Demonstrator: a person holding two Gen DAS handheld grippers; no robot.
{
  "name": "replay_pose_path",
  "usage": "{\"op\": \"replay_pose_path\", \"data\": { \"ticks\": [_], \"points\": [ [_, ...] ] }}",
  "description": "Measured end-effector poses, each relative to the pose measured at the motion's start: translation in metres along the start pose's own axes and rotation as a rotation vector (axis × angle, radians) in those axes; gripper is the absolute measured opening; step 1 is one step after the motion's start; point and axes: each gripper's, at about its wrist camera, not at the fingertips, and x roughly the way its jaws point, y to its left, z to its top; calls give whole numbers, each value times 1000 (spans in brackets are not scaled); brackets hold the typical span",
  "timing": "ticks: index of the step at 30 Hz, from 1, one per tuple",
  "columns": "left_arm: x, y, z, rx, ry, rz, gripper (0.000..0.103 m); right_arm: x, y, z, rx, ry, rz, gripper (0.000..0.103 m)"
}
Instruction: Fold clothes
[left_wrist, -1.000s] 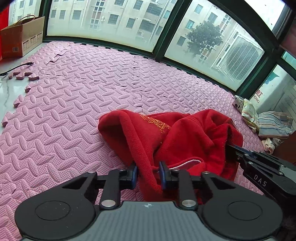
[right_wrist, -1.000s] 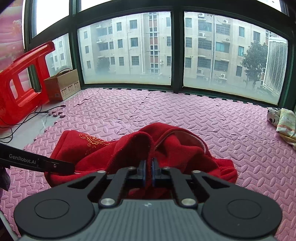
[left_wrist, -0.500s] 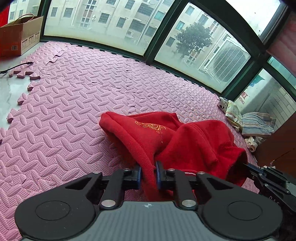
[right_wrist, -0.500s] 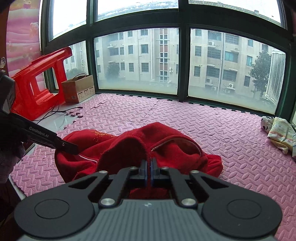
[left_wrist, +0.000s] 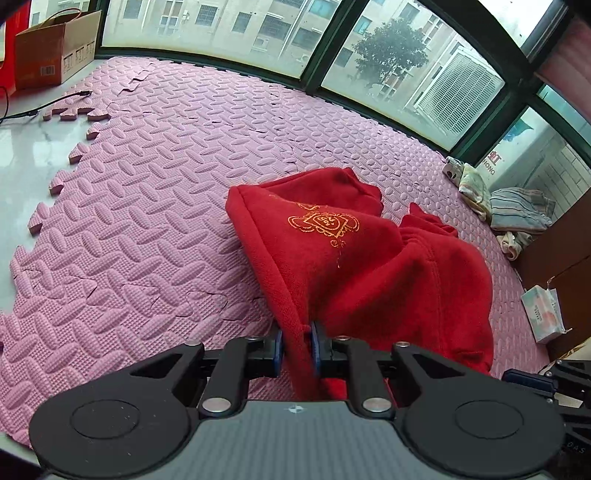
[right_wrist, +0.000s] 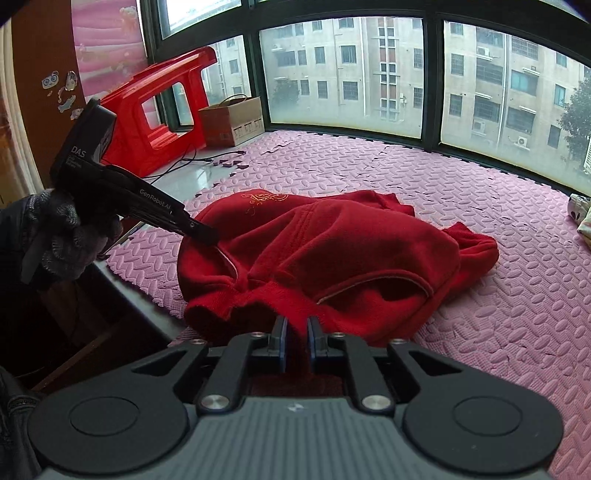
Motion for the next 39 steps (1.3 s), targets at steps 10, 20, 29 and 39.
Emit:
{"op": "replay_pose_path", "data": {
  "ticks": [10, 20, 29, 39],
  "points": [
    [-17, 10, -10, 10, -20, 37, 33, -17, -40, 21, 75, -67, -161, 28],
    [-2, -36, -6, 111, -17, -81, 36, 52, -149, 54, 244, -46, -341, 34],
    [45, -105, -13, 261, 90, -257, 37, 107, -227, 68, 441, 8, -326, 34],
    [81, -141, -23, 346, 197, -334, 45, 158, -271, 66, 551, 131, -238, 34]
  ]
}}
